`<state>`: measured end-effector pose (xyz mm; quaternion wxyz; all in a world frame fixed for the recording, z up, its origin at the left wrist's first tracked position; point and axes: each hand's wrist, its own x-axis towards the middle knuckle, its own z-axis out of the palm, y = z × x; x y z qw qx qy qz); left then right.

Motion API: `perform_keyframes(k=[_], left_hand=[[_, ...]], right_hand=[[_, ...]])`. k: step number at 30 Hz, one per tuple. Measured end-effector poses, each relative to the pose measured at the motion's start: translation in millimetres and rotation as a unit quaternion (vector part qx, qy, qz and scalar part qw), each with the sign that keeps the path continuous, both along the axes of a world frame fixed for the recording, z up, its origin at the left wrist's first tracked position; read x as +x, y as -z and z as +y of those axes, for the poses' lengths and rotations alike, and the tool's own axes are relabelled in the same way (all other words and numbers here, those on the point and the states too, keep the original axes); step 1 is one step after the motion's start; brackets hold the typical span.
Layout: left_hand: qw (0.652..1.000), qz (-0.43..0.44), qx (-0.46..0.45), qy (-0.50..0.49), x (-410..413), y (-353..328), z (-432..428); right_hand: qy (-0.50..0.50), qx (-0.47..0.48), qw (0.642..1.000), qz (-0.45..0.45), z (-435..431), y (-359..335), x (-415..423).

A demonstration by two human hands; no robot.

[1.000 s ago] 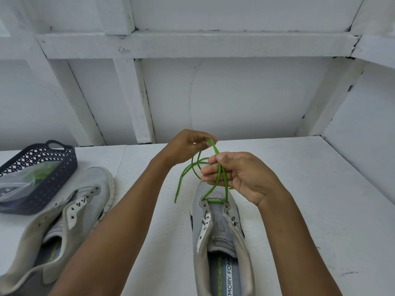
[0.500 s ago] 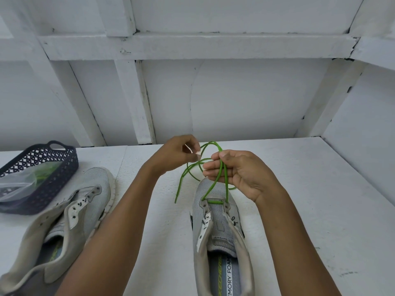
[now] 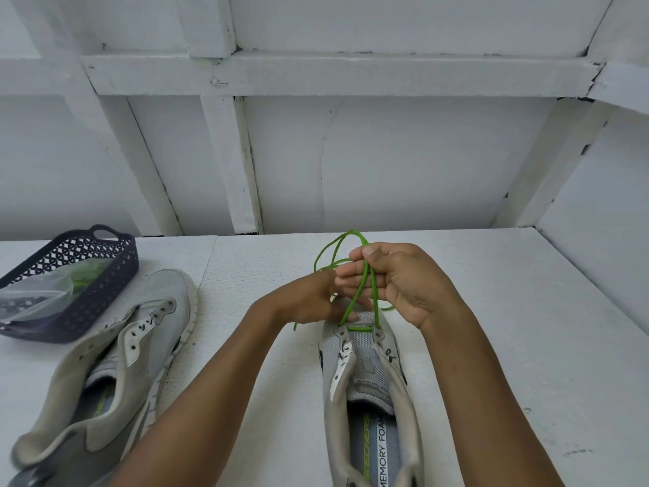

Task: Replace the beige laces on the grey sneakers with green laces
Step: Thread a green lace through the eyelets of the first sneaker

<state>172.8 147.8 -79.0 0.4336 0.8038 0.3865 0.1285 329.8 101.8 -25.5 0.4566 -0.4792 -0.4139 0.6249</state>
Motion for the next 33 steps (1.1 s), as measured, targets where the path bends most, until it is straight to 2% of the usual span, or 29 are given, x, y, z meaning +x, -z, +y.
perform_keyframes(k=[5,9,12,15,18,21,23,26,33], left_hand=[[0.999,0.025,0.028,0.017,2.4,-0.6,-1.6],[0.996,0.057,0.064,0.026,3.4,3.7,-0.9],[0.996,0.059,0.055,0.027,2.2,4.7,-1.3],[1.000,0.014,0.018,0.017,-2.7,2.3,-0.1],[0.993,-0.097,-0.038,-0.061,-9.9,5.0,5.1],[0.954,-0.233,-0.133,-0.138,-11.0,3.8,11.3],[0.922,-0.303,-0.199,-0.133,-8.8,-4.6,13.6],[0.889,-0.348,-0.280,-0.101,-3.7,-24.4,15.2],[0.904,-0.359,-0.193,-0.133,10.4,-58.8,17.3]], right_hand=[[0.013,0.012,0.999,-0.044,3.4,-1.6,-8.7],[0.014,0.007,0.999,-0.047,6.1,-2.8,-17.4],[0.013,0.010,0.999,-0.046,6.5,-2.2,-18.0],[0.011,0.018,0.999,-0.043,6.0,-2.1,-10.5],[0.004,0.016,0.999,-0.032,5.1,-2.3,-0.3],[0.007,0.019,1.000,-0.007,5.2,-3.5,6.9],[0.010,0.025,1.000,-0.005,5.9,-4.9,8.8],[0.005,0.026,1.000,-0.010,6.1,-5.1,7.7],[-0.003,0.024,0.999,-0.024,3.9,-6.2,7.2]])
